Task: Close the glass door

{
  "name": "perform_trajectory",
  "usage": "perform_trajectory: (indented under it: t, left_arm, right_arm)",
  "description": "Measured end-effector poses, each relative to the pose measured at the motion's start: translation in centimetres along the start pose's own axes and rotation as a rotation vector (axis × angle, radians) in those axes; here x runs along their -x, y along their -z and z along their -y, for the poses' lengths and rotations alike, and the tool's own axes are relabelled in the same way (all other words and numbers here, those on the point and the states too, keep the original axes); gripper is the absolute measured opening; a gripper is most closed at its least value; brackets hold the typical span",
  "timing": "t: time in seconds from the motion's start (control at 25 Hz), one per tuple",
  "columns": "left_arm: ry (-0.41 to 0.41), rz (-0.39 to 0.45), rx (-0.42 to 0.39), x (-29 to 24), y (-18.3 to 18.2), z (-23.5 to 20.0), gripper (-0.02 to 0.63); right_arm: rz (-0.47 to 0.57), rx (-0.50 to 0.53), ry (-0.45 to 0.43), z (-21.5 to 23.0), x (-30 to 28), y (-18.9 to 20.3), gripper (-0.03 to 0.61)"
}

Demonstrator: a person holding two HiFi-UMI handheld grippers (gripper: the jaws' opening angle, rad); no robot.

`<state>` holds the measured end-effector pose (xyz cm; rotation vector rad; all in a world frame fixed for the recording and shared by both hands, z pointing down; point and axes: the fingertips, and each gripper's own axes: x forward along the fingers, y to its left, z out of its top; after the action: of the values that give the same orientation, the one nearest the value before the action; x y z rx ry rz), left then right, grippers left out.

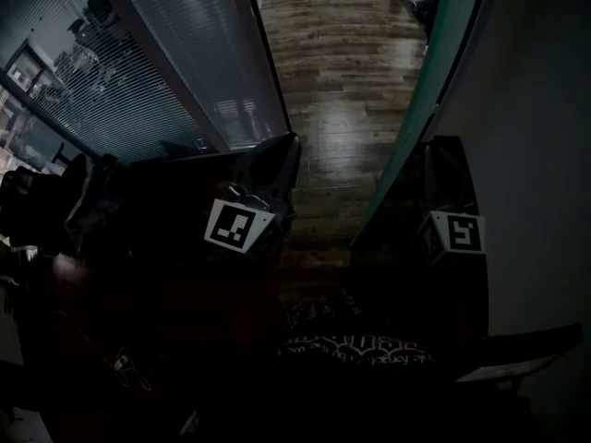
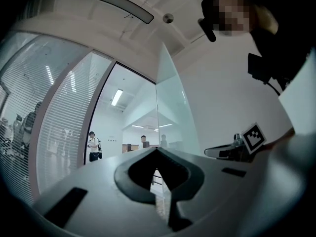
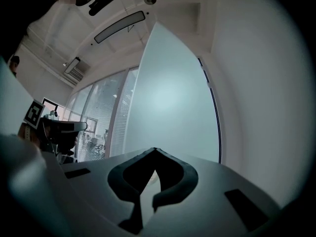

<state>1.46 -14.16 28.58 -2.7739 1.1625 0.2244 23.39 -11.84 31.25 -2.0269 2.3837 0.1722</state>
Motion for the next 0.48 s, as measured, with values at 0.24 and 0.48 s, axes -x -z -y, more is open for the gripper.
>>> perform_trajectory:
  t: [0.24, 0.48]
  left_arm:
    - [-0.004, -0.004, 0.002, -1.2, 0.3, -0.2, 0.002]
    - [0.000, -0.013, 0.007, -2.4, 0.9, 0.0, 0.002]
  right_arm:
    - [-0.008, -0.002, -0.006, 0.9, -0.7, 0.4, 0.003]
    - [-0.025, -0.025, -0.033, 1.9, -1.6, 1.4, 0.003]
